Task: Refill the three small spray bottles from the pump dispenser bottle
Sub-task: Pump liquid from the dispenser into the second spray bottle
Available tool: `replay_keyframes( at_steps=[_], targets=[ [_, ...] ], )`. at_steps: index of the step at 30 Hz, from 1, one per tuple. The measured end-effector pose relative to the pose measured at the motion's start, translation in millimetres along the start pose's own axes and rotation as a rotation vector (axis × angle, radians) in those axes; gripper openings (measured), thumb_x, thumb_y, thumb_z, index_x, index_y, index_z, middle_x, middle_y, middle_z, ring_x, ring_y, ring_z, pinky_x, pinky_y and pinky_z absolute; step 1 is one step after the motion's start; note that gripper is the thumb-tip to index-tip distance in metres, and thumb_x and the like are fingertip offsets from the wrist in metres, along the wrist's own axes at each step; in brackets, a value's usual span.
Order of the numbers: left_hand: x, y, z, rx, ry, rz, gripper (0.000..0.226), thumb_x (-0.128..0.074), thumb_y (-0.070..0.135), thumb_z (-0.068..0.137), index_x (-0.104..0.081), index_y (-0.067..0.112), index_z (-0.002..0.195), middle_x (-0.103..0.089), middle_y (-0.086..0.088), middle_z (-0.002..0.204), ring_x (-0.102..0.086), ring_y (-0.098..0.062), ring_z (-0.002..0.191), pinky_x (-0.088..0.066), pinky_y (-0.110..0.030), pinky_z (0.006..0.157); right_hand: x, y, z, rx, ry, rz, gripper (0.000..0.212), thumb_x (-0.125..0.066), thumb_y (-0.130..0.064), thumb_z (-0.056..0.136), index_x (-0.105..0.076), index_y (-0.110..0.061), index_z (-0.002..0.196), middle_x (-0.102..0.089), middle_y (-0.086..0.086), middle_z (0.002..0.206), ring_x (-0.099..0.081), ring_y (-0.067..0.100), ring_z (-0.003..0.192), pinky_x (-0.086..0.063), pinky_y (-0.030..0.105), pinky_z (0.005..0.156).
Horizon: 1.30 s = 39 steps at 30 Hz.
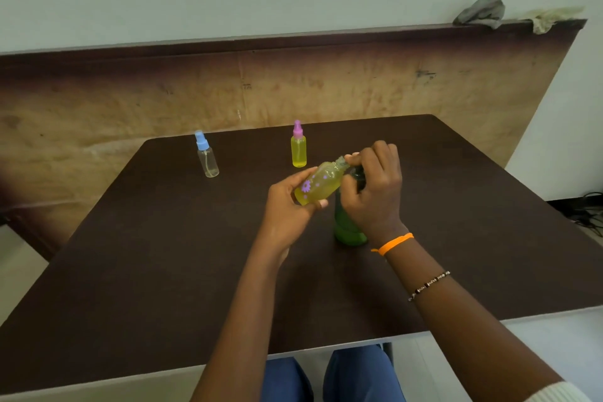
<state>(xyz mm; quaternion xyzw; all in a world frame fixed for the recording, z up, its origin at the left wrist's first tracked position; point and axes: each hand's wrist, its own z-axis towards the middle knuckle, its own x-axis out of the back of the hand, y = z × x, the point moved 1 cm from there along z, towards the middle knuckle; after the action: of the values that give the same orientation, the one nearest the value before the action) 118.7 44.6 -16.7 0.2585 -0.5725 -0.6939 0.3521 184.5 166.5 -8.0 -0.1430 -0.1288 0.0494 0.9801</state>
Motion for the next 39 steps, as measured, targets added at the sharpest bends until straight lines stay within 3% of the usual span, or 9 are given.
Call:
replay_keyframes(
  at_steps=[10,17,24,27,33,39],
  targets=[
    [-3.6,-0.7,-1.7,0.004,0.015,-0.013,0.056,-0.065,-0.016,0.072,-0.061,0.017,0.117,-0.069,0.004,0.104,-0.064,-0.004,0.094,-0.052,-0.027,0.088,-2.7,3.6,-3.0,0.004,0.024,-0.032,0.01,-0.045,0.0,0.071,-0.053,0.002,0.067,-0.046,0.016,0.069,-0.037,0.028,0.067,-0.035,0.037,0.058],
    [-2.0,4.7,-4.5,-0.002,-0.004,-0.019,0.056,-0.066,-0.014,0.073,-0.061,0.022,0.115,-0.068,0.01,0.101,-0.064,0.002,0.09,-0.053,-0.019,0.082,6.2,-0.8,2.3,0.007,-0.045,-0.023,0.012,-0.044,-0.004,0.069,-0.055,0.001,0.072,-0.046,0.014,0.072,-0.038,0.024,0.07,-0.034,0.032,0.062],
    [-5.2,-3.6,-10.3,-0.011,0.031,-0.027,0.057,-0.068,-0.013,0.071,-0.062,0.017,0.118,-0.067,-0.003,0.115,-0.064,-0.012,0.104,-0.052,-0.029,0.09,-2.6,0.7,-9.7,-0.035,0.061,-0.01,0.013,-0.043,0.003,0.072,-0.054,0.001,0.066,-0.046,0.014,0.069,-0.035,0.024,0.068,-0.032,0.033,0.059],
    [-4.8,-2.4,-10.1,-0.026,0.027,-0.017,0.057,-0.068,-0.013,0.07,-0.062,0.024,0.113,-0.067,-0.003,0.114,-0.063,-0.01,0.102,-0.052,-0.031,0.09,0.1,-0.3,-8.6,-0.032,0.035,-0.012,0.012,-0.043,-0.001,0.071,-0.055,0.002,0.069,-0.047,0.015,0.07,-0.037,0.025,0.068,-0.033,0.033,0.061],
    [-6.9,1.4,-6.0,-0.01,0.035,-0.038,0.057,-0.068,-0.014,0.07,-0.061,0.016,0.118,-0.069,-0.001,0.109,-0.064,-0.01,0.098,-0.052,-0.03,0.09,5.8,-3.8,4.9,-0.054,0.016,0.022,0.011,-0.042,-0.001,0.071,-0.052,0.0,0.067,-0.045,0.013,0.07,-0.036,0.023,0.069,-0.033,0.033,0.061],
    [-7.2,-2.8,-7.6,-0.012,0.031,-0.043,0.057,-0.067,-0.015,0.071,-0.062,0.018,0.117,-0.069,0.003,0.106,-0.064,-0.004,0.095,-0.052,-0.024,0.086,-2.9,-2.3,-7.8,-0.059,0.05,-0.009,0.013,-0.042,0.002,0.072,-0.053,0.001,0.066,-0.046,0.014,0.069,-0.035,0.026,0.067,-0.035,0.041,0.057]
  ],
)
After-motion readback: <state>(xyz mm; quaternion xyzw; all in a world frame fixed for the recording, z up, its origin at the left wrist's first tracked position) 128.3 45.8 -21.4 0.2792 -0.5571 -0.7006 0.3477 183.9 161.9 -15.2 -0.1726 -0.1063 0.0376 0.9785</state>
